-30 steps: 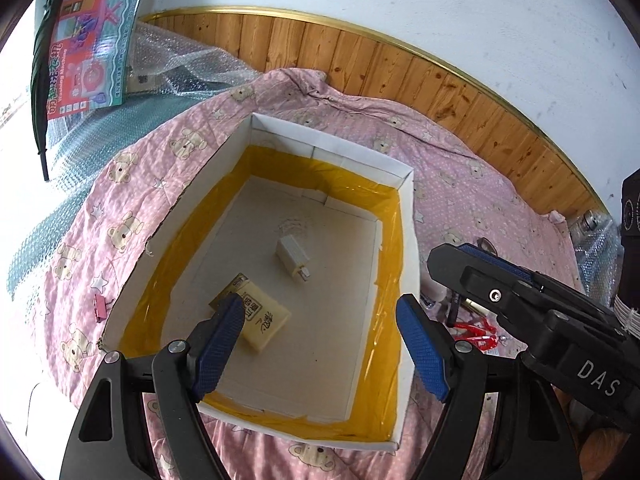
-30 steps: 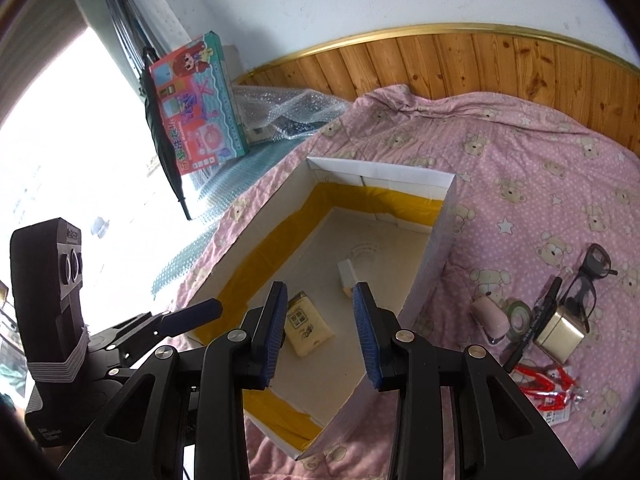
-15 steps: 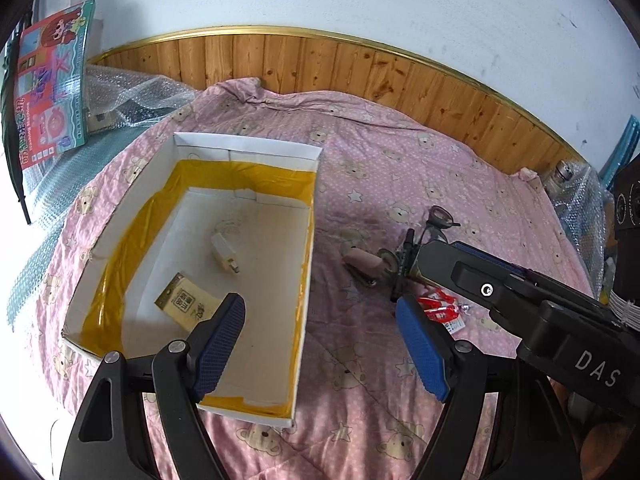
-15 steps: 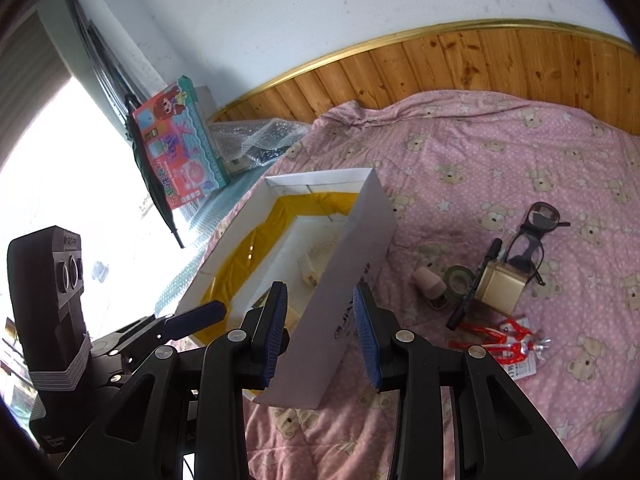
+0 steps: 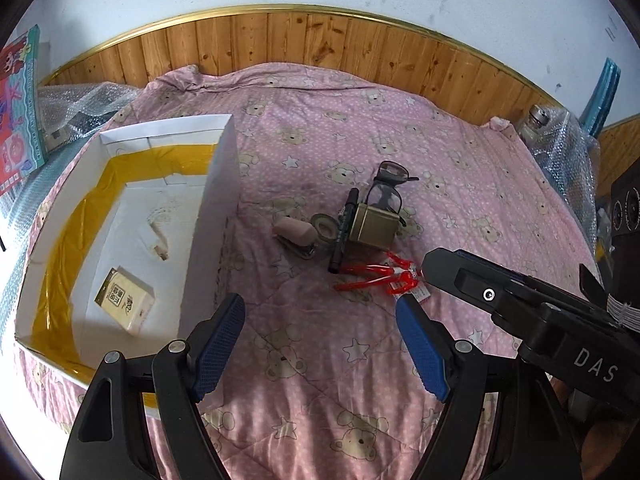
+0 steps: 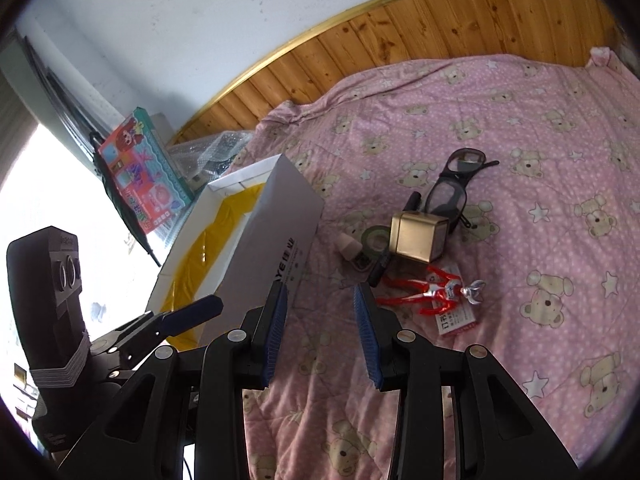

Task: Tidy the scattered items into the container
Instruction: 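Move both tools back to the remaining items on the bedspread, then grasp the gold metal case with the left tool while the right grasps the black glasses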

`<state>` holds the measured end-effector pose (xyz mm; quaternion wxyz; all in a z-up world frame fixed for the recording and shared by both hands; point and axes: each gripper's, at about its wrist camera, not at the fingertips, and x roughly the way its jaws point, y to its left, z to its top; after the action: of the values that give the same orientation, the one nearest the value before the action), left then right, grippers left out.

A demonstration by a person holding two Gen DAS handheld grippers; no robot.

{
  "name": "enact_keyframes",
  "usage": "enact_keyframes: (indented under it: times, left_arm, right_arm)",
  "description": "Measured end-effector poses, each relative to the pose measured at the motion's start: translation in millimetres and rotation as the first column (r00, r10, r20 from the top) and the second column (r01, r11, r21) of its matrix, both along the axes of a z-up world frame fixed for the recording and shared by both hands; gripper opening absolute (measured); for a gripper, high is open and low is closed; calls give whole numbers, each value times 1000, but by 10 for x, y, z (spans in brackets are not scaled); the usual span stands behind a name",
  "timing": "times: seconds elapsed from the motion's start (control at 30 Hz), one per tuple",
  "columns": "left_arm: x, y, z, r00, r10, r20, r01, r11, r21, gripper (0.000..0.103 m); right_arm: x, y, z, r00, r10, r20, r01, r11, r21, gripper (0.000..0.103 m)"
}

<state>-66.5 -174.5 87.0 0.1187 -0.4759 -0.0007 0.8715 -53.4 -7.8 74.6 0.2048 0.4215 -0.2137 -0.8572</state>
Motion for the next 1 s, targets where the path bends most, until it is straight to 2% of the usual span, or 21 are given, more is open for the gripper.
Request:
enact_keyframes:
  times: [0.47,1.0]
  left_arm:
    - [-368,357,-486,995,-30,95,31,999,-13,79]
    - [-1034,721,-751,989,-89,121,85,996,37,79]
  right_arm:
    - [-212,389,-318,995,-67,68,67,998,8,38]
    - [-999,759,-601,981,-135,137,136,991,7,39]
